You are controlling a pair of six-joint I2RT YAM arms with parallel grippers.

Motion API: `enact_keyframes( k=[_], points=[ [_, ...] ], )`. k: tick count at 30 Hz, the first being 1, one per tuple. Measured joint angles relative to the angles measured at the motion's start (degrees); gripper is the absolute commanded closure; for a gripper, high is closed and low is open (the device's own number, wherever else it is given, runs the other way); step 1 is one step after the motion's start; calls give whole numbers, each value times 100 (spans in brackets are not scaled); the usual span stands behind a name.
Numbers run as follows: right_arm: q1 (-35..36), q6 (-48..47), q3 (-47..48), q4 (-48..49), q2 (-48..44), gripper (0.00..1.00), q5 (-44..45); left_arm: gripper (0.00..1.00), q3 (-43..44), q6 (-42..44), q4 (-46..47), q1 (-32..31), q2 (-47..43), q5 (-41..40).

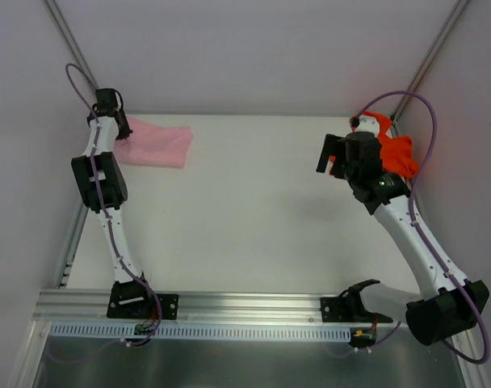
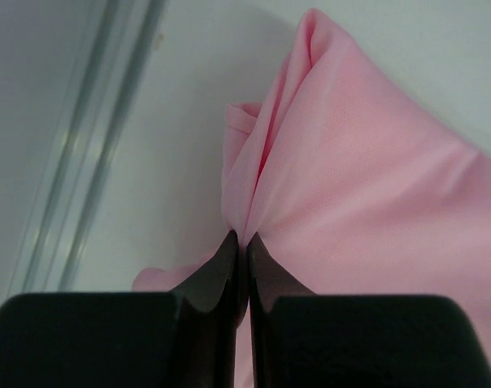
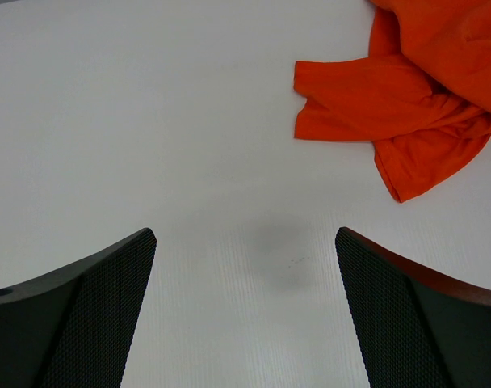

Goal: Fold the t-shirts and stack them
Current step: Put the neatly folded tshirt into the corner of the board with the left arm

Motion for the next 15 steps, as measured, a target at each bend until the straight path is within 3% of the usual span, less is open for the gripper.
enact_keyframes(
  k=[7, 15],
  points=[
    [0, 92, 146, -7, 238, 4, -20, 100, 813, -39, -273, 85, 337, -396],
    [0, 190, 243, -9, 363, 4, -96, 100, 863, -186, -472, 94, 413, -678]
  ],
)
